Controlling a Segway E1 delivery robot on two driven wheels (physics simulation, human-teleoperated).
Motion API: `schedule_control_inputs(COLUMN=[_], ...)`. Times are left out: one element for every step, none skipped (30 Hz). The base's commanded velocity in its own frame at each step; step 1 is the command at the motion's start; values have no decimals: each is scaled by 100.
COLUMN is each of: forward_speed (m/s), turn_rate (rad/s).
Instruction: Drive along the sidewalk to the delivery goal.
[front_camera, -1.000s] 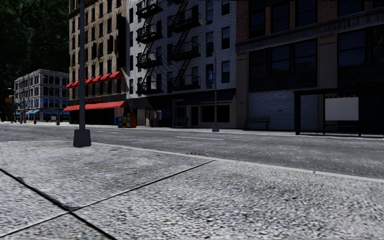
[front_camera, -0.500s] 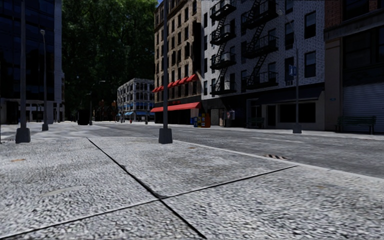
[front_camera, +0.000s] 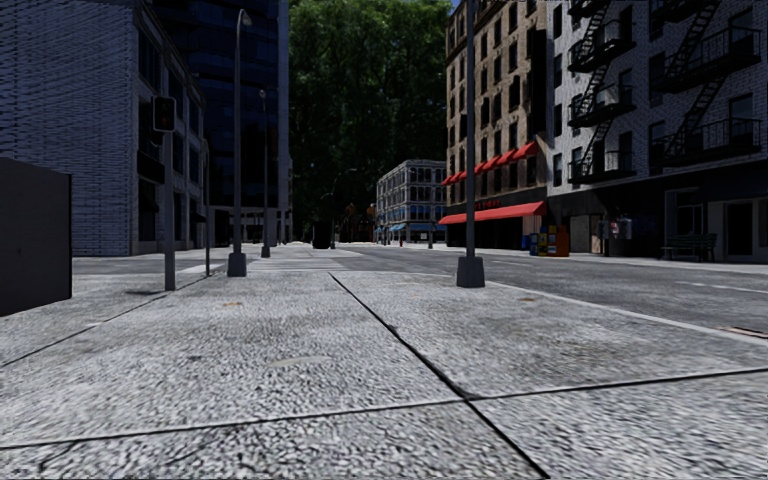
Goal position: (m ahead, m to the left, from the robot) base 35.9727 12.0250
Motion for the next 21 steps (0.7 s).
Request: schedule_control_inputs(forward_speed=[0, 0, 0, 37, 110, 149, 172, 182, 185, 190, 192, 192, 193, 193, 193, 193, 193, 193, 193, 193, 193], turn_rate=[0, 0, 0, 0, 0, 0, 0, 0, 0, 0, 0, 0, 0, 0, 0, 0, 0, 0, 0, 0, 0])
